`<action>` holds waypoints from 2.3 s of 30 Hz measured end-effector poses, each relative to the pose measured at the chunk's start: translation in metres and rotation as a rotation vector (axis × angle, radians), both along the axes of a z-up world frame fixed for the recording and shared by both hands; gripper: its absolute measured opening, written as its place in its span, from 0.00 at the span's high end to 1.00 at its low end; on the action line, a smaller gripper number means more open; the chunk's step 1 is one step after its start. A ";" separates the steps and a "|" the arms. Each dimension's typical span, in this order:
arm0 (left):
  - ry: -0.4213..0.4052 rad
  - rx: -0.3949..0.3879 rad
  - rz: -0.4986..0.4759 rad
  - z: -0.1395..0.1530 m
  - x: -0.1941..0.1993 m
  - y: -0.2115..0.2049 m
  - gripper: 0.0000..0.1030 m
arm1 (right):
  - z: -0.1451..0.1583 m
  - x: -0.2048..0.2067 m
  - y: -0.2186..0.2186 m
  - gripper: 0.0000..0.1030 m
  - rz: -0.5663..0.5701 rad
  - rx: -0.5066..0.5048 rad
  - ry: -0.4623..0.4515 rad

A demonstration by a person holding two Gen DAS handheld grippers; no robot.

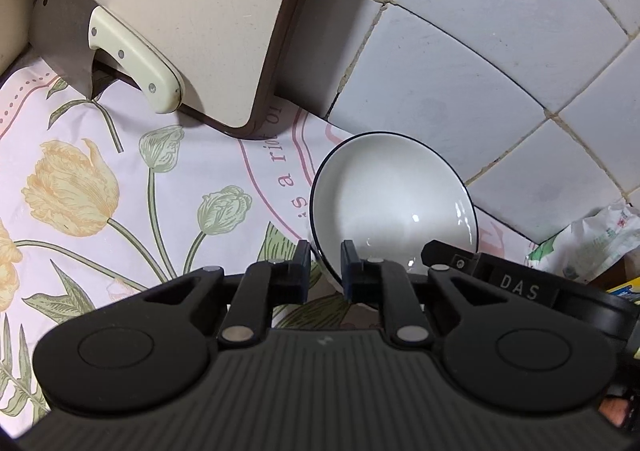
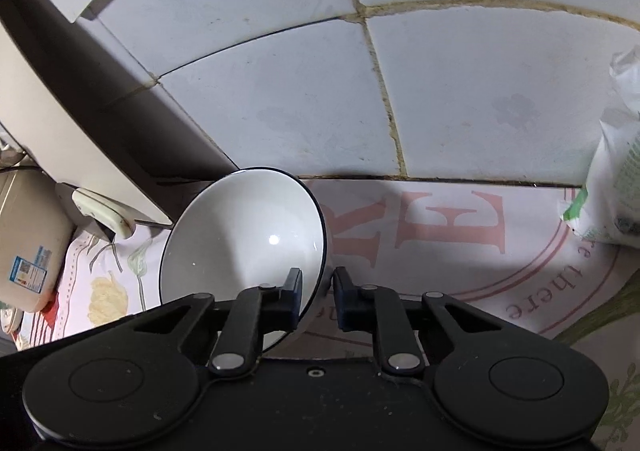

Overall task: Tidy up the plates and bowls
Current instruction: 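Lift the bowl with both grippers and carry it over the bowl stack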

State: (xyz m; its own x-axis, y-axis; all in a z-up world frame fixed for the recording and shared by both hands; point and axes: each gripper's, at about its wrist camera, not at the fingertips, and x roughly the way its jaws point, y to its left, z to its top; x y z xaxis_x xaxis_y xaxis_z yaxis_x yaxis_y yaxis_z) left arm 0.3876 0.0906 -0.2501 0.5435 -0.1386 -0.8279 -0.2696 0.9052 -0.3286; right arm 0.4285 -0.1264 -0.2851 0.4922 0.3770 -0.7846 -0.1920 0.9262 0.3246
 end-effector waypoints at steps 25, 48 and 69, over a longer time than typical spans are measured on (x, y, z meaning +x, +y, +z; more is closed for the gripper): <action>-0.031 0.104 -0.099 0.103 -0.112 -0.046 0.87 | 0.093 -0.123 -0.038 0.81 -0.086 0.067 0.013; -0.170 -0.006 -0.228 0.173 -0.245 -0.101 0.87 | 0.145 -0.283 -0.117 0.81 -0.147 0.158 -0.056; -0.077 -0.052 -0.379 0.115 -0.236 -0.195 0.87 | 0.098 -0.312 -0.192 0.81 -0.247 -0.017 -0.063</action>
